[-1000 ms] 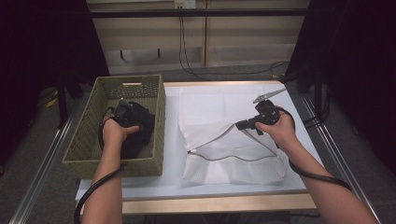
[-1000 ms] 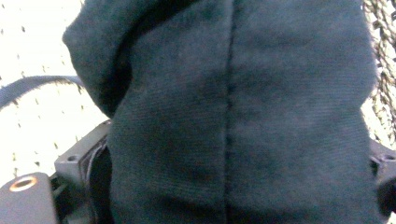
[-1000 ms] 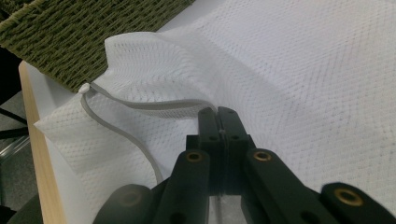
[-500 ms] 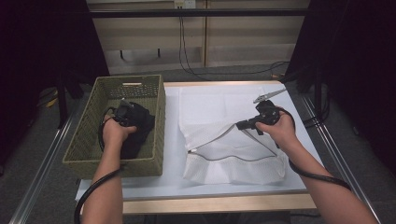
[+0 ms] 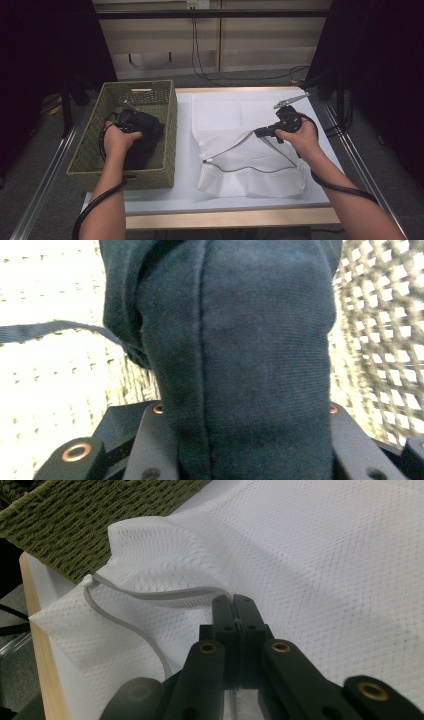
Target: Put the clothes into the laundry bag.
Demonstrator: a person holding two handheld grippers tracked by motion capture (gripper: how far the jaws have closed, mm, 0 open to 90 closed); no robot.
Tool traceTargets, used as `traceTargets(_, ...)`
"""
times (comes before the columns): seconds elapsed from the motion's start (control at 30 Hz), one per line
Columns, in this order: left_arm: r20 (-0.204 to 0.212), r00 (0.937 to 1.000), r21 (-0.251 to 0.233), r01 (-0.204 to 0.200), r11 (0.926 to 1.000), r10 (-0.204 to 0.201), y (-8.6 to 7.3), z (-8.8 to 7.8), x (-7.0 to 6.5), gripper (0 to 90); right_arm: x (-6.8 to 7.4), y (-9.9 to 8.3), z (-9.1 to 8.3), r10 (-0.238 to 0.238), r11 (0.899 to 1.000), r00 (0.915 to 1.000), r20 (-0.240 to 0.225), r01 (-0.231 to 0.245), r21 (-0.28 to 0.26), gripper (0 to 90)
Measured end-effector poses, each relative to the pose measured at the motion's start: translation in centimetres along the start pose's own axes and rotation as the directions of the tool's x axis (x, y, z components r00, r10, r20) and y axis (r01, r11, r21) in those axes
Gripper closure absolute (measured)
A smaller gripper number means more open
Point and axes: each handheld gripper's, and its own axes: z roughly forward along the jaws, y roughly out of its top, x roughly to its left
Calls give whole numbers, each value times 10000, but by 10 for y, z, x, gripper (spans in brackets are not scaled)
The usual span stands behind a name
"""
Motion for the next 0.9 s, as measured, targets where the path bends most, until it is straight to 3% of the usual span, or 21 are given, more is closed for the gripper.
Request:
traceTargets(0.13, 96, 9998, -107, 146, 9998, -145, 3, -25, -1, 651, 1, 4, -1, -86, 9999, 9999, 114, 86, 59, 900)
traceTargets(0.33, 135, 9997, -390, 193, 9991, -188, 5, -46, 0, 653, 3, 10, -7, -120, 9999, 9997, 206, 122, -87, 900)
traceTargets(0.43, 495, 9985, -595, 256, 9979, -227, 6, -54, 1, 653, 4, 13, -9, -224, 9997, 9994, 265, 227, -128, 900)
traceTargets(0.9, 1052, 9943, -923, -60, 9957, 157, 14, -81, -15, 652, 4, 15, -7, -232, 9997, 9992, 335, 236, -99, 900)
